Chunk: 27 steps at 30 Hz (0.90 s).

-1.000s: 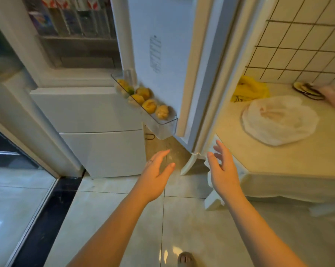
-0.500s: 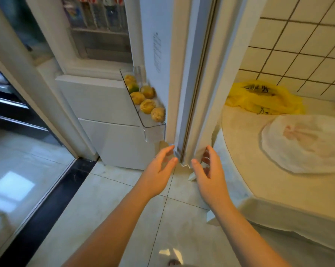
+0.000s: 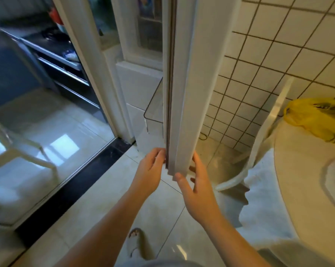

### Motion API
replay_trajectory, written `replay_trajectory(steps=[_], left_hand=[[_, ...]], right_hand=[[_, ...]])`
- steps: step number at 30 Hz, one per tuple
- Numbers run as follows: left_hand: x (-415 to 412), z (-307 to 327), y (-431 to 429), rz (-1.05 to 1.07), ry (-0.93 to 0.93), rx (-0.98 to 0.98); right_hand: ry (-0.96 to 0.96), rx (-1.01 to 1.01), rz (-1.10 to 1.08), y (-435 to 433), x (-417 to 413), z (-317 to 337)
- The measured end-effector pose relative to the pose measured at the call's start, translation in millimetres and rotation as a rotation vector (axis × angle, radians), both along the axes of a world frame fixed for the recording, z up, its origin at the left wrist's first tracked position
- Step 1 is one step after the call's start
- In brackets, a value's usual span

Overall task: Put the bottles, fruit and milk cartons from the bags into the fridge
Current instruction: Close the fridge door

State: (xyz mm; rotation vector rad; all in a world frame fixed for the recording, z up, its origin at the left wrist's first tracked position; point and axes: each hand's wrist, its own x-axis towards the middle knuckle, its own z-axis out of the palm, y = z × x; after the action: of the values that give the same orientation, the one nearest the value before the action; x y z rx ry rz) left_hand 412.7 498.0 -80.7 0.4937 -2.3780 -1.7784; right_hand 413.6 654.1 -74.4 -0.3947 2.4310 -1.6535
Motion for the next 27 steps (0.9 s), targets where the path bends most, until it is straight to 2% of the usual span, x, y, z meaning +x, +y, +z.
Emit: replay_trajectory(steps=[8,16,22,27], left_hand=[[-20,-13,-106,0.255,0.075,0.122],[-72,-24,-229,0.339,0.131,0.277],[-124,-21,-322,0.247,0.094,0.280],[-173,-14,-391,0.055,0.036,0.225]], right_hand=[[0.059,0.094,0.182,-98,-24,-6],[0.127,0.136,0.228,-215,-75,-24],[0.158,0.169,0.109,-310,-118,-25],[0.198,0.248,-0.057,-385,-160,-17]])
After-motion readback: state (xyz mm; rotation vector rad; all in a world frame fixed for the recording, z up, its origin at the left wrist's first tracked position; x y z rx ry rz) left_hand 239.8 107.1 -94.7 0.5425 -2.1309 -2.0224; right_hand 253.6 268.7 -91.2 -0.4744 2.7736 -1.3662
